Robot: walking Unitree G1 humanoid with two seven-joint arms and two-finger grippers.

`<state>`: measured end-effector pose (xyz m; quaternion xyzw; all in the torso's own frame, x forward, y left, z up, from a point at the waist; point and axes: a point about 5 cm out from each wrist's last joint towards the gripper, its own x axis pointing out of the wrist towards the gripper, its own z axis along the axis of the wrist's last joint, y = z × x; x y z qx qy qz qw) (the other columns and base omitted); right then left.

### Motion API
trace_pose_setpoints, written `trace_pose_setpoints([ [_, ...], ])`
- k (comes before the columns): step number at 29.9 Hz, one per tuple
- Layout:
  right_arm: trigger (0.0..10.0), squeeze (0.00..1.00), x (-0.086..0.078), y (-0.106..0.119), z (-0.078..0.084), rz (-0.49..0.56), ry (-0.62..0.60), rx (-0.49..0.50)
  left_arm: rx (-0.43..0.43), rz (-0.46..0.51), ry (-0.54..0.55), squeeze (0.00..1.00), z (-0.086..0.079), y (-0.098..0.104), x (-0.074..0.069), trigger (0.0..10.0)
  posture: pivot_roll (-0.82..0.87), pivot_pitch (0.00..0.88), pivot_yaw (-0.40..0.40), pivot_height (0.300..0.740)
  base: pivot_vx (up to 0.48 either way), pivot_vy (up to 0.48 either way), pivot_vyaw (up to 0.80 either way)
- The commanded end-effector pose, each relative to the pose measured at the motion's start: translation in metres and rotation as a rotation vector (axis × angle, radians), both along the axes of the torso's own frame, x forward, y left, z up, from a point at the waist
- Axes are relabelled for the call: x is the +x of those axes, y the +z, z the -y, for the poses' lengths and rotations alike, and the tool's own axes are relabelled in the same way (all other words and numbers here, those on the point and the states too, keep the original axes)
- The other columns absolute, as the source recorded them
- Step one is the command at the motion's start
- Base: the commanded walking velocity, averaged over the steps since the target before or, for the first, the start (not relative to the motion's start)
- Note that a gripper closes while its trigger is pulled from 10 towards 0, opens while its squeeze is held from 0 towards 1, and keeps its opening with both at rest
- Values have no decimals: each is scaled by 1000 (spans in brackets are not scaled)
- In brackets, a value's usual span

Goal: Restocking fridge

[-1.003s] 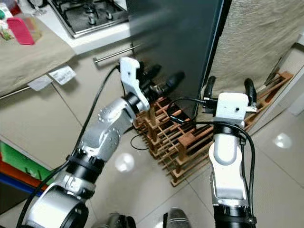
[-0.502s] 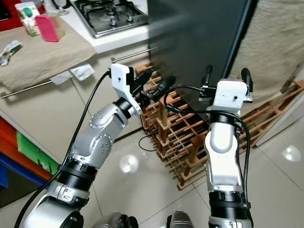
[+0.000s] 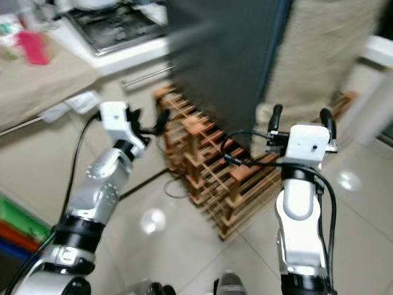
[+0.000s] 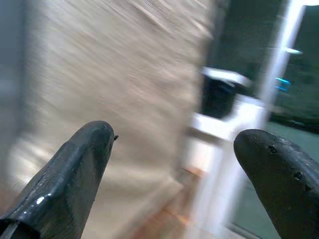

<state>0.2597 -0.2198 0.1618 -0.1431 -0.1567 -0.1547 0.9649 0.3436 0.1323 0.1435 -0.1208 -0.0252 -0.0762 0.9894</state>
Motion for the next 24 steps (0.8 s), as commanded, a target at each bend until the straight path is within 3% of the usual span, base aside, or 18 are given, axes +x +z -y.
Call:
trace_pose_setpoints([
  [1, 10000, 0, 0, 4, 0, 18, 12, 5, 9, 39, 22, 0, -3, 8, -1, 10000, -214, 32, 78, 723, 0, 0, -769],
  [5, 10000, 0, -9, -8, 8, -25, -11, 33, 19, 51, -33, 0, -2, 7, -15, 10000, -210, 23, 81, 723, 0, 0, -175],
  [15, 10000, 0, 6, -4, -3, 2, 27, 35, -33, 64, -148, 0, 28, 8, -10, 10000, -223, 0, 98, 723, 0, -464, 0],
  [22, 10000, 0, 13, 1, -4, 5, 53, 31, -47, 42, -210, 0, 39, -1, -13, 10000, -218, 6, 56, 723, 0, -451, 0],
  [24, 10000, 0, 12, -2, -5, -15, 66, 27, -54, -2, -235, 0, 42, -11, -13, 10000, -220, 27, 20, 723, 0, 0, 0],
])
